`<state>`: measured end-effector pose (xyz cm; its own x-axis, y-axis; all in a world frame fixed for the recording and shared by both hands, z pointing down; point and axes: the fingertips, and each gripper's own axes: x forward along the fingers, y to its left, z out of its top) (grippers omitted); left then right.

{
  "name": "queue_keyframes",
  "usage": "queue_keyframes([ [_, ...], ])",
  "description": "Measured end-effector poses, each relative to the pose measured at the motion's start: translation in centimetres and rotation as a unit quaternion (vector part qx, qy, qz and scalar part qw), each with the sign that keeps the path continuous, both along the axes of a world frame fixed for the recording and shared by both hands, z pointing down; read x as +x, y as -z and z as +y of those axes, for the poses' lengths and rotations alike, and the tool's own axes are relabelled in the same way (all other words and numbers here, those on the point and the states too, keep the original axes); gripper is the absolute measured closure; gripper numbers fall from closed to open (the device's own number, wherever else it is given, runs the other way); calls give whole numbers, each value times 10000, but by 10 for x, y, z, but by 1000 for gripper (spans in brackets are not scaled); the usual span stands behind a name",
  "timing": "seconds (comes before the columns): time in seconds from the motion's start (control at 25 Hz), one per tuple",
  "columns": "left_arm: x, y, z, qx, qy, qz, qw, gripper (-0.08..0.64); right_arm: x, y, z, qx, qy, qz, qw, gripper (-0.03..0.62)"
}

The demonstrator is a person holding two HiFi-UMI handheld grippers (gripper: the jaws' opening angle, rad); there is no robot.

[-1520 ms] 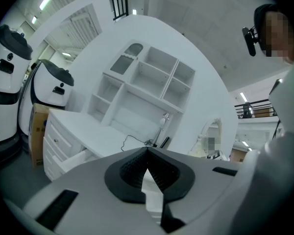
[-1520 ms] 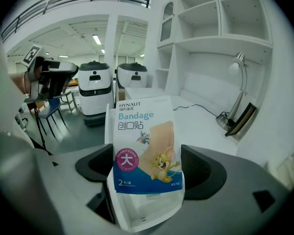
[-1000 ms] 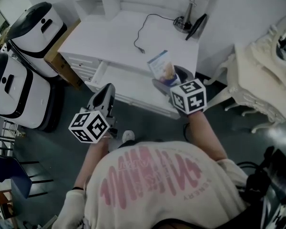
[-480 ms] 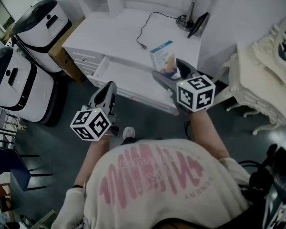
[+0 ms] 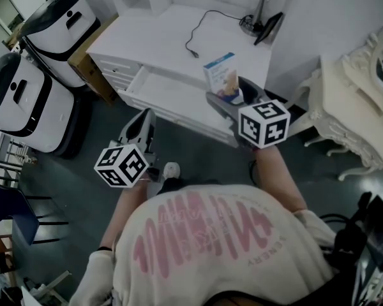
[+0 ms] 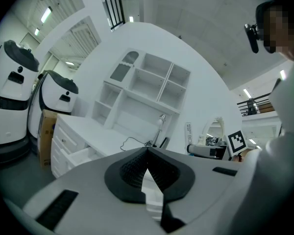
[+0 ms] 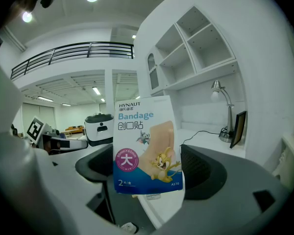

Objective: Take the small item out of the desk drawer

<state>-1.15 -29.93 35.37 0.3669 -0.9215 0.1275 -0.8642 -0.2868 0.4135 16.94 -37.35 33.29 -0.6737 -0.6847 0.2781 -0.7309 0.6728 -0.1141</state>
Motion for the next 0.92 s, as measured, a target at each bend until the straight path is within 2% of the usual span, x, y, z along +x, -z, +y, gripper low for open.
queue_keyframes([
  [0.92,8,3,28,37,76,98,9999,531,4,-7,26,-1,74,94,9999,142],
])
